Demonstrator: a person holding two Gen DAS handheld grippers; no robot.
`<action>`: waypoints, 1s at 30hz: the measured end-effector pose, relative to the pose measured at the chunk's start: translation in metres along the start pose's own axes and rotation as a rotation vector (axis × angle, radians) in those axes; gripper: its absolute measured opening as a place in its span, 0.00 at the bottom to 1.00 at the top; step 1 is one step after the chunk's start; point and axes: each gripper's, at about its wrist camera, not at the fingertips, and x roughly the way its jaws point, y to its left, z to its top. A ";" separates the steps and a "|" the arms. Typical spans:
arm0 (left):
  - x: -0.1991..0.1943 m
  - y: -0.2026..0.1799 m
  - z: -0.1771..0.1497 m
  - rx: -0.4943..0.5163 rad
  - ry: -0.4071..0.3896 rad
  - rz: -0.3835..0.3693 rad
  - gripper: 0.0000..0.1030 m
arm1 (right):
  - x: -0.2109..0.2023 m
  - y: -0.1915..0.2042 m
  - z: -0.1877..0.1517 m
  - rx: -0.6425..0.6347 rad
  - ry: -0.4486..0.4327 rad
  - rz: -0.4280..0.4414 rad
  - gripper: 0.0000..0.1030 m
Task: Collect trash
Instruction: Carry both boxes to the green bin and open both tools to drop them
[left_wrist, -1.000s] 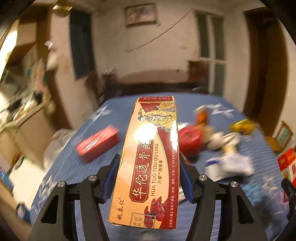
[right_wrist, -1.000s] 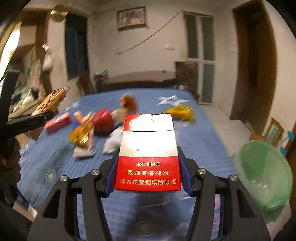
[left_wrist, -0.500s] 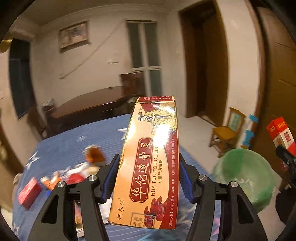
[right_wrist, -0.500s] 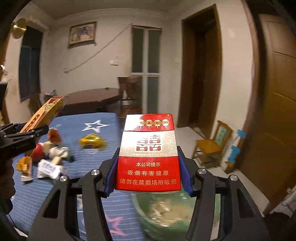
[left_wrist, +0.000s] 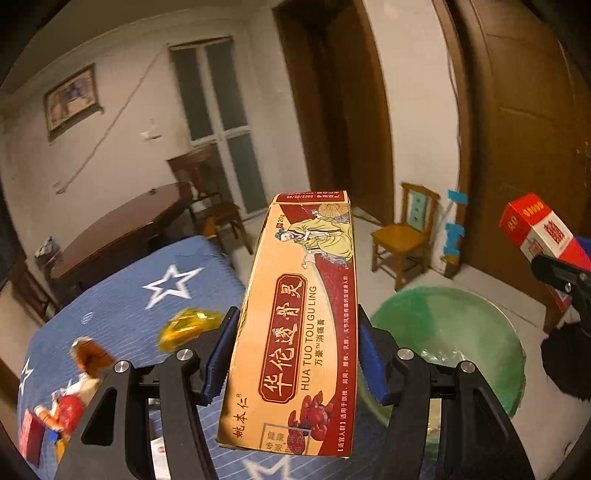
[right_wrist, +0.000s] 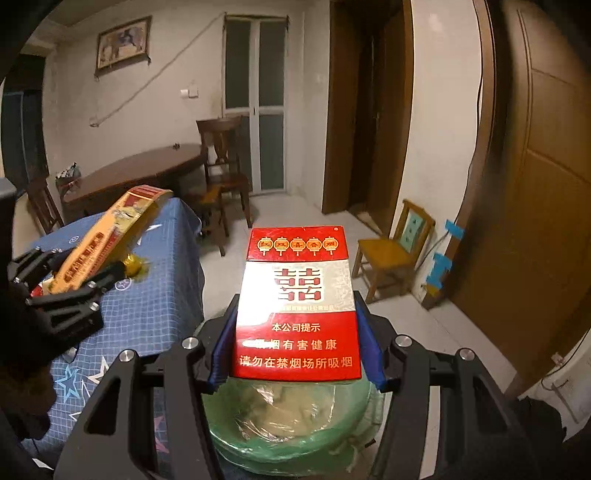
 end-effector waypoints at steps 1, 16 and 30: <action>0.008 -0.008 0.002 0.009 0.013 -0.014 0.59 | 0.003 -0.003 0.000 0.005 0.011 0.002 0.53; 0.074 -0.035 -0.026 0.109 0.194 -0.286 0.59 | 0.048 -0.035 -0.021 0.083 0.196 0.018 0.53; 0.098 -0.019 -0.026 0.075 0.217 -0.302 0.80 | 0.066 -0.028 -0.018 0.079 0.216 0.061 0.64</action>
